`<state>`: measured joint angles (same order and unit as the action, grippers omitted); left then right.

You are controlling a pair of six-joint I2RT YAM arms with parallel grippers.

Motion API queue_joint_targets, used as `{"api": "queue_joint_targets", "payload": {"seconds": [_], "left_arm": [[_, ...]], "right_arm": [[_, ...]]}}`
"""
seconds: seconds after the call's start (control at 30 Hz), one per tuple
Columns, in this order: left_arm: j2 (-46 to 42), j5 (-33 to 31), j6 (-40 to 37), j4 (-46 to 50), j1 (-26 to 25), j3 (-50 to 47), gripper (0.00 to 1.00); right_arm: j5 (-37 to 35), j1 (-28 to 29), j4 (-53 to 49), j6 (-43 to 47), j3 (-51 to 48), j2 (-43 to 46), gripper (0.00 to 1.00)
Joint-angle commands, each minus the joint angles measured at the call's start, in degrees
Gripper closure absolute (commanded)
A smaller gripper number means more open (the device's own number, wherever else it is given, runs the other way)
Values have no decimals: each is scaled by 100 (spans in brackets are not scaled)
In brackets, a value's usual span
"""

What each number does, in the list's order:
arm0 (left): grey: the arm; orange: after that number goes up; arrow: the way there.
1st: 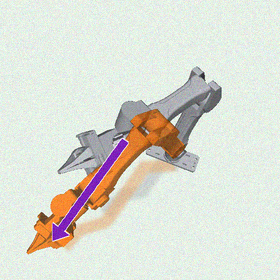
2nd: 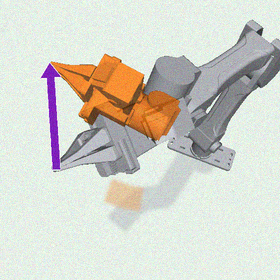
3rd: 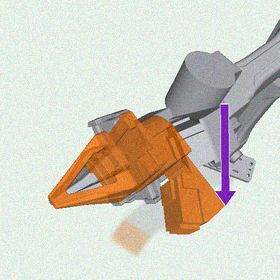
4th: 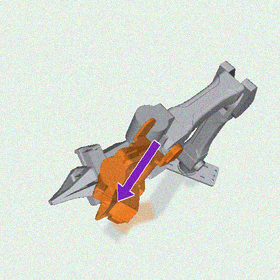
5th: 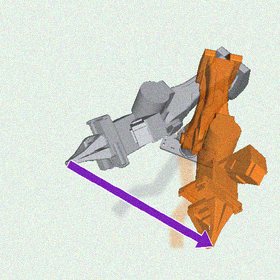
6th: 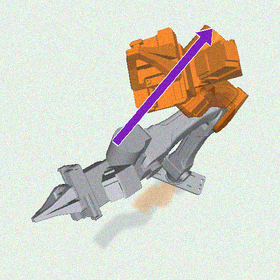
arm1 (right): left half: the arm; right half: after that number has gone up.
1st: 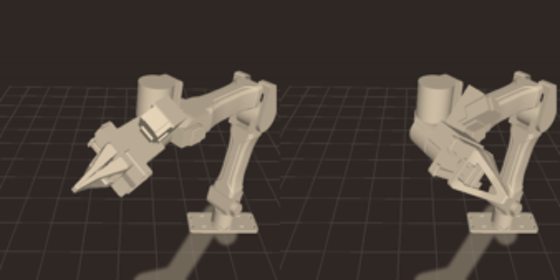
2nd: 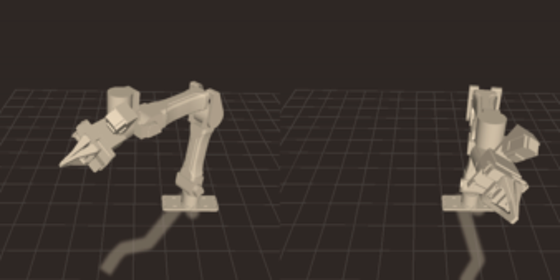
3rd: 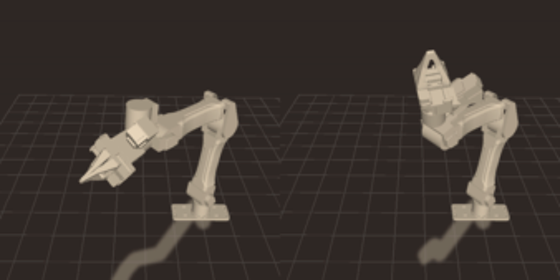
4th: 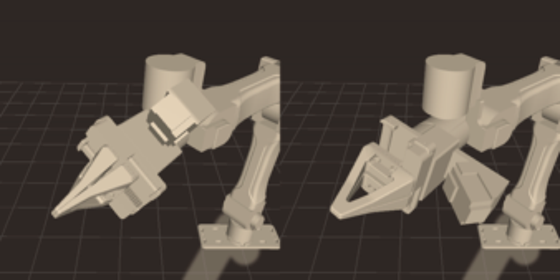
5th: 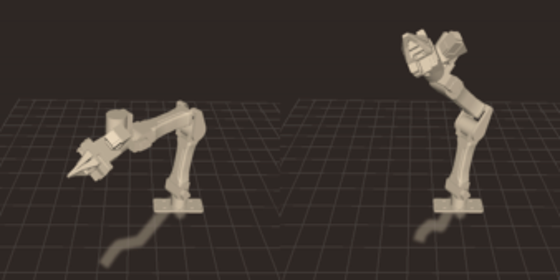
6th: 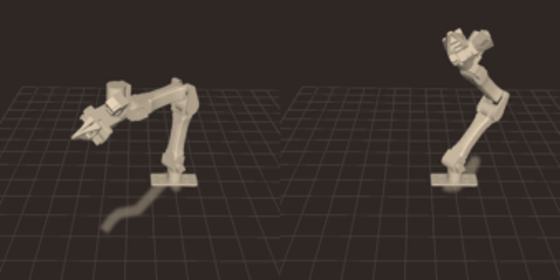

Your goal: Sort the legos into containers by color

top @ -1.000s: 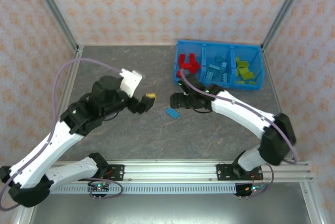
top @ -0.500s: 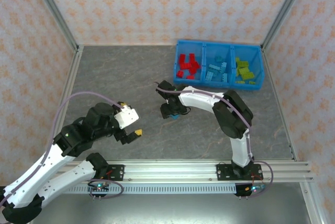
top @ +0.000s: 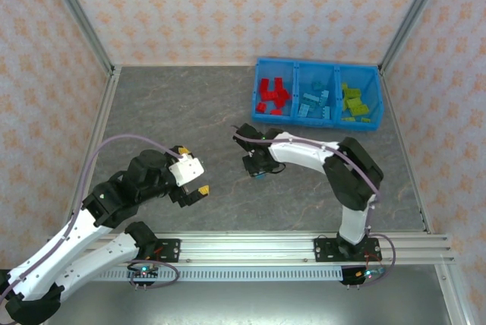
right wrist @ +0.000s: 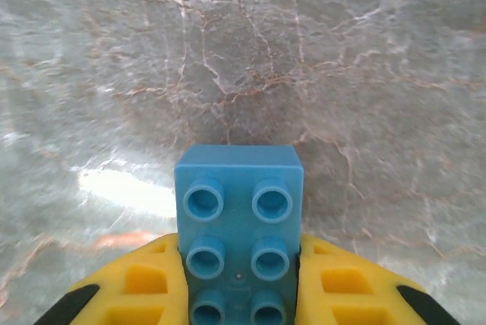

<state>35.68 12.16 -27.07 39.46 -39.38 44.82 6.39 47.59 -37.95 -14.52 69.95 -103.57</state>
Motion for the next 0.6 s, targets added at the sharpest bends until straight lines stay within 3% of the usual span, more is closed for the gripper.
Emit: {"api": "queue_joint_targets", "payload": {"seconds": [0.0,0.17,0.37,0.57], "left_arm": [[-114,340,92,-336,-31,-4,0],[-41,1068,623,-855,-35,157,0],[562,1407,1952,-2328,-239,207,0],[1274,915,2139,-2451,-762,582,0]], "right_arm": [[-354,7,404,-237,-136,879,86],[-630,-422,717,-491,-325,1684,87],[-644,-1815,1171,-734,-394,2340,86],[-433,-3376,1169,-446,714,1379,86]]}}
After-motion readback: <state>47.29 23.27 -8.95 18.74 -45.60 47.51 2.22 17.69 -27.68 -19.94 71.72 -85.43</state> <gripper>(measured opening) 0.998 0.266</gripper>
